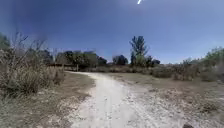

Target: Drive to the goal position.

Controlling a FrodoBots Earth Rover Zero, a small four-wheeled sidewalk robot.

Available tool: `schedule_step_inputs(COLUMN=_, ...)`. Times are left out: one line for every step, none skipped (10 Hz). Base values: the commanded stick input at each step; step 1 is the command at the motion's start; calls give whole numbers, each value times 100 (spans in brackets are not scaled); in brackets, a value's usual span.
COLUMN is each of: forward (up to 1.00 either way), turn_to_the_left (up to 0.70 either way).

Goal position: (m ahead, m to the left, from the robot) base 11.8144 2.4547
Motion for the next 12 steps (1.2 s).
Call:
schedule_step_inputs(forward=70, turn_to_the_left=0)
schedule_step_inputs(forward=70, turn_to_the_left=0)
schedule_step_inputs(forward=70, turn_to_the_left=0)
schedule_step_inputs(forward=70, turn_to_the_left=0)
schedule_step_inputs(forward=70, turn_to_the_left=0)
schedule_step_inputs(forward=70, turn_to_the_left=0)
schedule_step_inputs(forward=70, turn_to_the_left=0)
schedule_step_inputs(forward=70, turn_to_the_left=0)
schedule_step_inputs(forward=70, turn_to_the_left=0)
schedule_step_inputs(forward=70, turn_to_the_left=0)
schedule_step_inputs(forward=70, turn_to_the_left=0)
schedule_step_inputs(forward=70, turn_to_the_left=0)
